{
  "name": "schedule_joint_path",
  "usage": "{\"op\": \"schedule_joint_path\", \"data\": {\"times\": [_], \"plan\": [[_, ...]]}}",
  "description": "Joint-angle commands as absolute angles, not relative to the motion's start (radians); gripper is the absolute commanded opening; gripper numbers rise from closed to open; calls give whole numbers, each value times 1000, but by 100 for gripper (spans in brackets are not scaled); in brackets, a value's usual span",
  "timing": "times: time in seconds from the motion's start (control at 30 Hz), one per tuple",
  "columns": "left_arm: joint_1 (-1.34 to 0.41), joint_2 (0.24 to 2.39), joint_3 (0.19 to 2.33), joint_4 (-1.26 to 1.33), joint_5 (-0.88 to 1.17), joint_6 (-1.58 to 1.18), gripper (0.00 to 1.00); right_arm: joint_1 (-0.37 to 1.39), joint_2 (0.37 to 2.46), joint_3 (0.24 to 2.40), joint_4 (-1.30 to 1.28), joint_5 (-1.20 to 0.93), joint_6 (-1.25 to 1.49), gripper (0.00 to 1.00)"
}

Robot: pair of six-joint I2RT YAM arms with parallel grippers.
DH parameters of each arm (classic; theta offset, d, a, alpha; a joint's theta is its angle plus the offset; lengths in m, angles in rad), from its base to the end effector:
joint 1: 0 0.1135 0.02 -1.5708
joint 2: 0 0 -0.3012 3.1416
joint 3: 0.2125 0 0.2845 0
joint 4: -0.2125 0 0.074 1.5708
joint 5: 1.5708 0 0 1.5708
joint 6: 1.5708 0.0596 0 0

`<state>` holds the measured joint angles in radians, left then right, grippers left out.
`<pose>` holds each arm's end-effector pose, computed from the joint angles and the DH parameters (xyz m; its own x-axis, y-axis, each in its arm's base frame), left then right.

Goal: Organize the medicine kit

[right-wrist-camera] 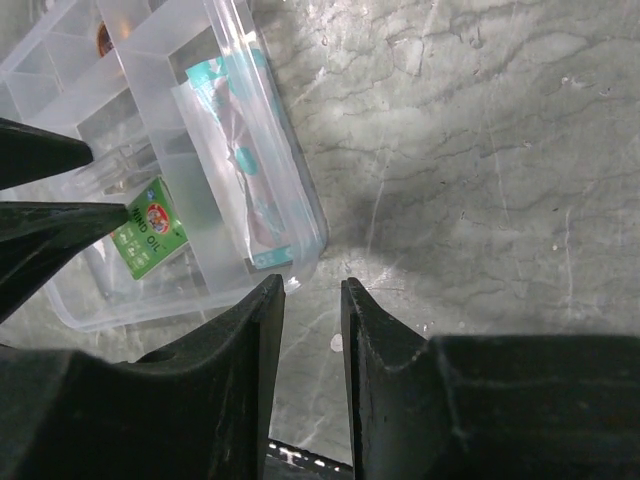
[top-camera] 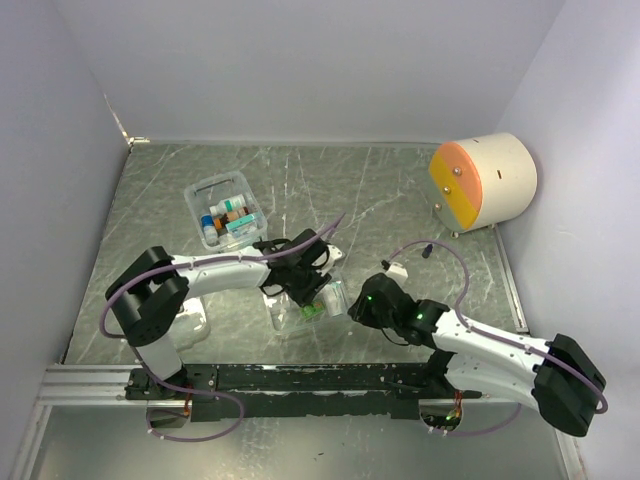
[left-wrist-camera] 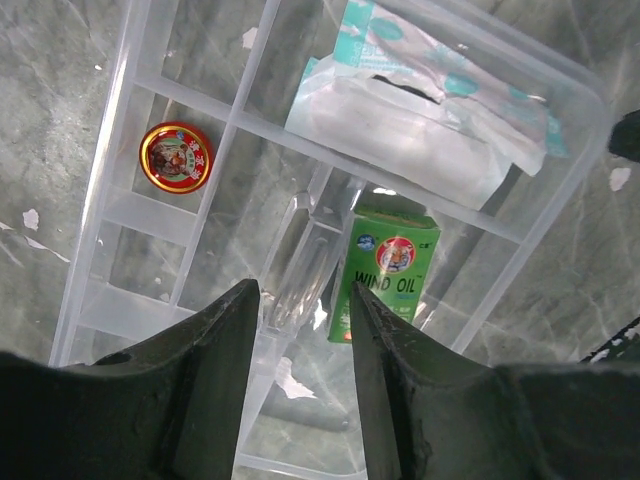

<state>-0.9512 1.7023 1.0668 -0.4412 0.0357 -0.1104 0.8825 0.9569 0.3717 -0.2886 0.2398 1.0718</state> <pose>0.2202 -0.3124 0.1777 -0.5989 0.6500 -0.4679 0.7621 0.6421 -0.0835 0.1355 0.1425 0.1550 -0.8068 0.3618 -0.4671 0.1150 0.8716 0.4765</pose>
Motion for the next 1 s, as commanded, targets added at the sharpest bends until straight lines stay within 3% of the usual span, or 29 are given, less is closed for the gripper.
{"op": "schedule_joint_path", "data": {"times": [0.0, 0.6, 0.97], "plan": [[-960, 1721, 1117, -471, 16, -73, 51, 878, 920, 368, -264, 266, 1108, 30], [-1015, 1773, 1112, -454, -143, -83, 26, 877, 898, 339, -264, 285, 1133, 30], [-1029, 1840, 1121, -451, -217, -119, 27, 878, 877, 323, -265, 291, 1144, 30]]}}
